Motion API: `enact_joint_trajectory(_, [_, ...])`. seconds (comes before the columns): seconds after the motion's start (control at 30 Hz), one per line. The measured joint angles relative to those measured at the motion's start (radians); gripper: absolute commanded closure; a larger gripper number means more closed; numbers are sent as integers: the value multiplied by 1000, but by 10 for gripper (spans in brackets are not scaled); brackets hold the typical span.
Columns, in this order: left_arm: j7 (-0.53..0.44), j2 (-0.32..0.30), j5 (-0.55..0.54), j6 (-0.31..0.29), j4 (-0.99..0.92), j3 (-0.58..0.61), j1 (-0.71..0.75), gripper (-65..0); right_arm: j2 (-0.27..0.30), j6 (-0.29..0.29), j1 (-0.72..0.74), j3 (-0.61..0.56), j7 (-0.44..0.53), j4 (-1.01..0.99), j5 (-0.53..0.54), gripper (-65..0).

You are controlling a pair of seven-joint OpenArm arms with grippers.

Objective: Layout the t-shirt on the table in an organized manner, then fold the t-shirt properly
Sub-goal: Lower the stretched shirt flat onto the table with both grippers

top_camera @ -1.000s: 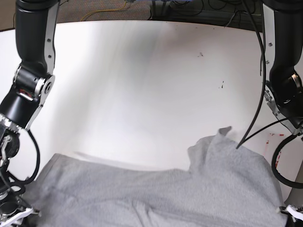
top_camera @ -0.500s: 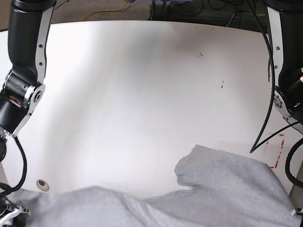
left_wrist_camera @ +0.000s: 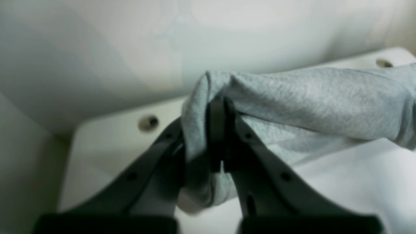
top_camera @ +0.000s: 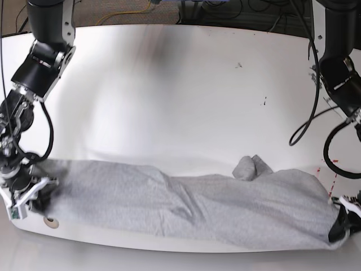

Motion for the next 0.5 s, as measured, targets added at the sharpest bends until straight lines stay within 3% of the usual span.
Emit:
enact_joint_trajectory(0.3, [3,8,10,0,41,-78,339,-11,-92,0,-304,25,4,21,15,-2])
enact_joint_trajectory(0.5, [-5,9,5,-2,42,-126,505,-13,-131,1,-443,23,87,23,15,-2])
